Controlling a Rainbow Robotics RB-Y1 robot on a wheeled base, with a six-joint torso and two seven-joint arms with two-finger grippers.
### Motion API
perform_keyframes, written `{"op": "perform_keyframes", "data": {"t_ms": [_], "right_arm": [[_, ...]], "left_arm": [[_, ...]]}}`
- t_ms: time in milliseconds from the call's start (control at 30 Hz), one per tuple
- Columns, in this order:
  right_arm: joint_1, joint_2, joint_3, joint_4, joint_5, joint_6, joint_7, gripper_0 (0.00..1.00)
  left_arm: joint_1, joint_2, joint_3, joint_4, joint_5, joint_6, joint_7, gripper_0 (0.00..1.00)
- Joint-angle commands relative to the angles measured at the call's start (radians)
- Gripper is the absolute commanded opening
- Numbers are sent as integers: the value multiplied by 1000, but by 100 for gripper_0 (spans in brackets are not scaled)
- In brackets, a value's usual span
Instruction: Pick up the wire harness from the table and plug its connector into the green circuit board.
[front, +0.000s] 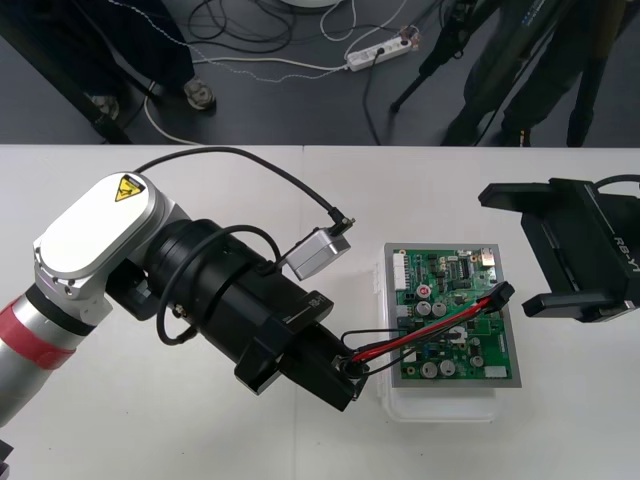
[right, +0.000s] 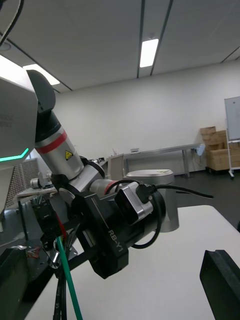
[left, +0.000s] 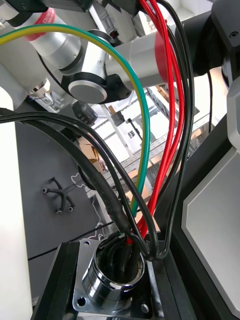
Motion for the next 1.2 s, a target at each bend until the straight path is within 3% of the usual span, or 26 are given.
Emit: {"op": "perform_keyframes", "data": {"t_ms": [33, 333, 567, 1200], "right_arm": [[7, -67, 65, -34, -46, -7, 16, 100], [8, -87, 74, -99, -56, -7, 53, 100], [7, -113, 162, -102, -119, -7, 76, 100], [16, -151, 177, -111, -132, -7, 148, 100]], "left_arm": [[-37, -8, -39, -11, 31, -38, 54, 0], [-37, -12, -59, -11, 33, -38, 56, 0], [-37, -12, -72, -11, 38, -38, 54, 0], [-37, -21, -72, -11, 36, -38, 56, 0]]}}
